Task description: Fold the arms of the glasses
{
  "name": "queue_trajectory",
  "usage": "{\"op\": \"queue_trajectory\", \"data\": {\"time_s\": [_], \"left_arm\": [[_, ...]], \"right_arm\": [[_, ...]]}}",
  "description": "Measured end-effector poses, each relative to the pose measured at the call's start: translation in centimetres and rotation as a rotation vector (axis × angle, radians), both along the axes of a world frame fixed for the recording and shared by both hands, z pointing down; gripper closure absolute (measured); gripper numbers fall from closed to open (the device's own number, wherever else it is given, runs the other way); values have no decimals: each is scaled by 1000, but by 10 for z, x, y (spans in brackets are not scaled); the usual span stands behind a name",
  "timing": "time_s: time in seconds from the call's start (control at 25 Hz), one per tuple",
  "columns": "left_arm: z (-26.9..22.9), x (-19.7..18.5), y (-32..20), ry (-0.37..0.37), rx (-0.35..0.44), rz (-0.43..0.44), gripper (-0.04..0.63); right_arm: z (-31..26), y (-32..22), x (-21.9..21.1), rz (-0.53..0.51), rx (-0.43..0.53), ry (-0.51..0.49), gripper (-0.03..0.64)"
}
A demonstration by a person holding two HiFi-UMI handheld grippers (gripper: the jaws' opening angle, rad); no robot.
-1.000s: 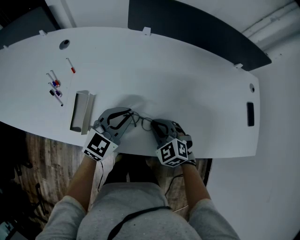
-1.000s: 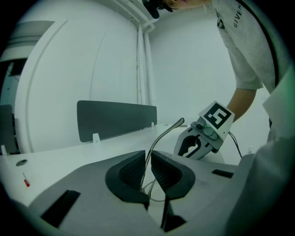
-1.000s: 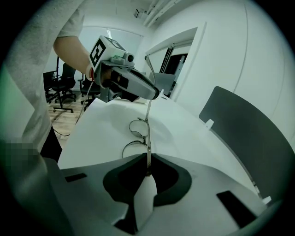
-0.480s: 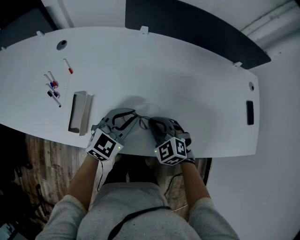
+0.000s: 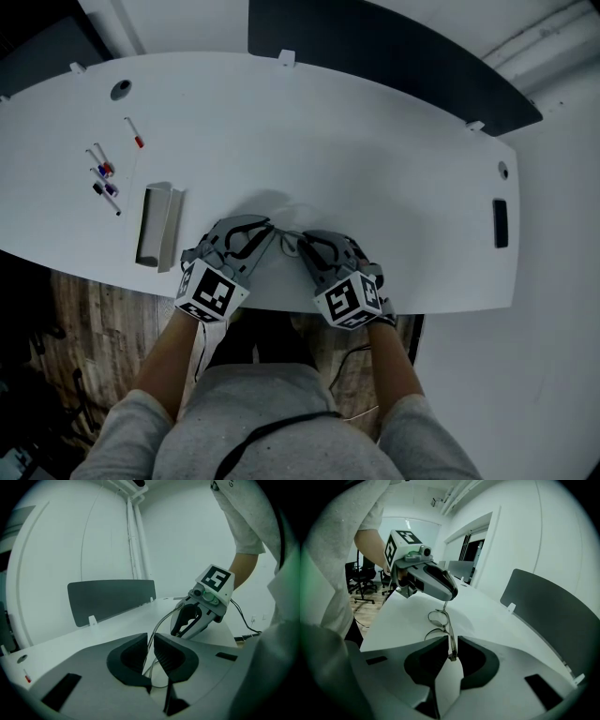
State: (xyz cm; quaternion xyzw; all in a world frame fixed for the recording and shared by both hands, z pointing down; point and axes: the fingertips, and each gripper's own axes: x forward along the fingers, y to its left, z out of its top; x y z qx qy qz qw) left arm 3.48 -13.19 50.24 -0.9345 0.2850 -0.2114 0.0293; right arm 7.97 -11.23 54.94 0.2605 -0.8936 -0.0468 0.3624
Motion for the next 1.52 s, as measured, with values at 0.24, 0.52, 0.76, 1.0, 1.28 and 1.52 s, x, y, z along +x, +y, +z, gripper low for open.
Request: {"op": "queue_trajectory", "data": {"time_s": [0.24,0.52,0.76,1.0,1.28,1.52], "left_arm": [[-1,-5,9,6,-10,48,534],[-20,-28,10,123,-20,14,515],[-30,-22,4,155,-16,-35,580],[-22,2,12,124,7,-19,580],[-16,11,4,117,-11,-25,580],[-3,21,4,89,-47,-3,580]], "right_arm": [[3,3,4,-1,16,36,568],[6,5,1,-8,35,63,577],[6,5,2,-14,40,68,578],[8,3,2,-14,35,63,578],[9,0,3,-18,32,50,578],[10,-3,3,-28,32,54,578]]}}
